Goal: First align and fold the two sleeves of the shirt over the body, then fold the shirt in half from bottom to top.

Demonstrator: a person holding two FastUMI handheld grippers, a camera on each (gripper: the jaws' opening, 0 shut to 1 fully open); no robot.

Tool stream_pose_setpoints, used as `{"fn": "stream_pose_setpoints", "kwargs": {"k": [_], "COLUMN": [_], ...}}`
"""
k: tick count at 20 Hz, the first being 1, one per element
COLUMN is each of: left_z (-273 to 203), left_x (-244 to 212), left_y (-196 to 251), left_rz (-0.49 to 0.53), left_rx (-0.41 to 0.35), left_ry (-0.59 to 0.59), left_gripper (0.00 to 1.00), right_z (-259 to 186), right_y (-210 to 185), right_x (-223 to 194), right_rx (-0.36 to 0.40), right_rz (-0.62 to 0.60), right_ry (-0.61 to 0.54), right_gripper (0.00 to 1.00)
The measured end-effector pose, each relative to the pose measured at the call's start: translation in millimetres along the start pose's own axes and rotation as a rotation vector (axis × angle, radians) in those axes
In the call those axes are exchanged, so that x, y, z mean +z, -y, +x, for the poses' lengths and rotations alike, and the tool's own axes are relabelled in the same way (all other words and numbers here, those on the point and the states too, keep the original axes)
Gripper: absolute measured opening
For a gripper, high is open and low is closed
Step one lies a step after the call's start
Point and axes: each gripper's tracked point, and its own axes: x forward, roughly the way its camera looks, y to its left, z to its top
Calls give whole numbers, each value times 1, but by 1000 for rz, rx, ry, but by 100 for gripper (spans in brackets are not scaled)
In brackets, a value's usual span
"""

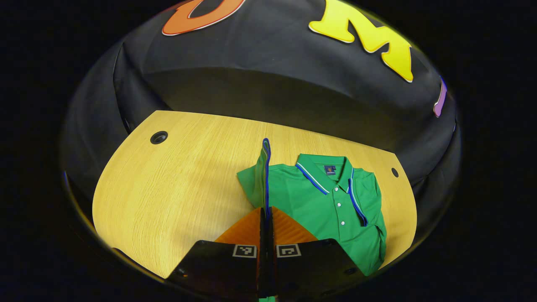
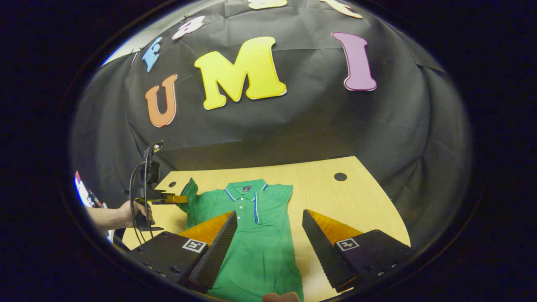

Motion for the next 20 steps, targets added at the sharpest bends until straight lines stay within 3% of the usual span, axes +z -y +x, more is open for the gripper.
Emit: {"fn": "stream_pose_setpoints", "kwargs": {"k": [6, 8, 12, 16, 17, 20], "left_z": [8, 18, 27, 14, 8, -17], "left_x": [5, -3, -3, 4, 7, 18], "left_y": [73, 91, 122, 123, 119, 100], "left_rz": [54, 67, 31, 35, 41, 49], "left_rx": [-73, -79, -138, -131, -123, -92], "left_ry": [-17, -35, -21, 5, 17, 69], "left_gripper": [3, 3, 10, 96, 100, 100], "right_z": [-21, -28, -37, -37, -36, -31], "right_y": [23, 31, 44, 48, 45, 33], "right_x": [-8, -10, -10, -9, -8, -8], "right_rx": [-54, -75, -106, -116, -112, -86], "right_rz": [63, 59, 63, 48, 37, -17], "right_ry": [5, 12, 16, 17, 20, 15], "right_gripper": [92, 96, 92, 96, 96, 96]}}
